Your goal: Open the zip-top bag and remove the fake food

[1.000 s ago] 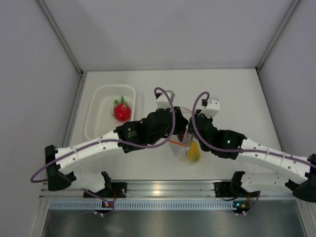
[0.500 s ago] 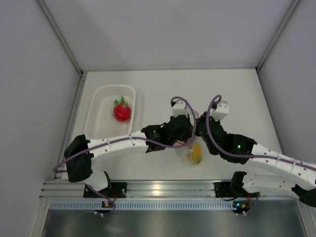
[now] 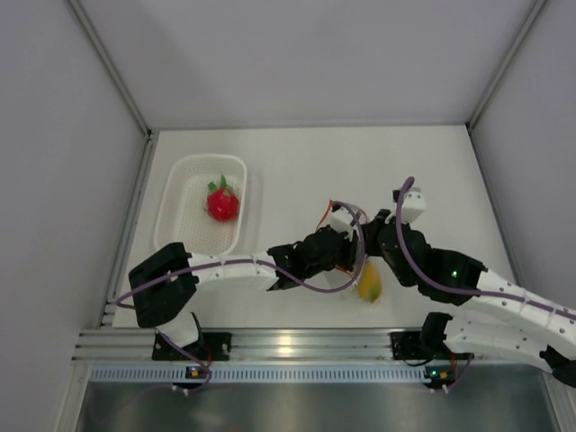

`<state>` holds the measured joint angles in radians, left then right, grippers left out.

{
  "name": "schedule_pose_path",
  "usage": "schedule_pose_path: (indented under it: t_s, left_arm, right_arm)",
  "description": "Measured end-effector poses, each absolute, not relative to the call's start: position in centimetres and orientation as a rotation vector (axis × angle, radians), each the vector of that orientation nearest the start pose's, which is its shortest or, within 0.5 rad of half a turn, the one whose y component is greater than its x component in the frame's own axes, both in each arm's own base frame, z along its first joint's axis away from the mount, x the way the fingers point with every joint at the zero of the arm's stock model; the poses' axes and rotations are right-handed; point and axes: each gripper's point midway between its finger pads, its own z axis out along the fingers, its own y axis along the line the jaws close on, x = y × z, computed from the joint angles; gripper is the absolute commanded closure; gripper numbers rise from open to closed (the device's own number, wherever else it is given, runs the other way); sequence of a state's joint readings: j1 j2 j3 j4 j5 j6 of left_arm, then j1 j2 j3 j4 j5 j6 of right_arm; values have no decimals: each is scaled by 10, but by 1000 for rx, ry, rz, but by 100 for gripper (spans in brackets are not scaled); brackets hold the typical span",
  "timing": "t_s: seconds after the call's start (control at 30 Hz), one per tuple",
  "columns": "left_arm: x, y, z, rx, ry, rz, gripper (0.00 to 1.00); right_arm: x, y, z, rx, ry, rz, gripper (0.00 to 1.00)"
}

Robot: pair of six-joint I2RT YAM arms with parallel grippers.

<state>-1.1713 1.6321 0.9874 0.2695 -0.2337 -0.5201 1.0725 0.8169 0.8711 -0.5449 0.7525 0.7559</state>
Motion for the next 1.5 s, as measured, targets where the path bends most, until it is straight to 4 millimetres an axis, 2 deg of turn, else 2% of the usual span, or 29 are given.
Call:
schedule_pose_path:
  t_s: [0.27, 0.43, 0.6, 0.77, 0.9, 1.03, 1.17, 1.27, 1.33, 1.4, 1.43, 1.5]
  left_arm:
    - [182, -445, 136, 749, 1915, -938, 100]
    - [164, -449, 133, 867, 1882, -999, 100]
    - [151, -448, 118, 954, 1893, -1031, 97]
    - [155, -445, 97, 952, 1948, -973, 96]
    - [174, -436, 86, 870, 2036, -827, 92]
    - [191, -431, 95, 744, 2101, -725, 84]
    - [193, -422, 95, 673, 2196, -649, 79]
    - [195, -417, 103, 618, 2246, -605, 73]
    - [198, -417, 113, 584, 2262, -589, 61]
    - [199, -417, 121, 562, 2281, -585, 54]
    - [197, -415, 123, 560, 2294, -580, 46]
    - [192, -408, 122, 565, 2327, -564, 41]
  right_arm:
    - [222, 167, 239, 88, 1997, 400, 100]
    - [225, 163, 246, 34, 1980, 407, 100]
    - [225, 169, 260, -37, 1929, 450, 100]
    - [220, 177, 266, -107, 1913, 499, 100]
    - [212, 180, 276, -120, 1880, 574, 100]
    - [203, 181, 266, -106, 1890, 638, 100]
    - [200, 180, 266, -9, 1885, 709, 100]
    - [196, 179, 258, 58, 1914, 744, 100]
    - [194, 179, 250, 94, 1942, 755, 100]
    - [192, 181, 246, 121, 1967, 768, 100]
    - [191, 183, 245, 127, 1974, 779, 100]
    - [189, 188, 243, 136, 1990, 803, 100]
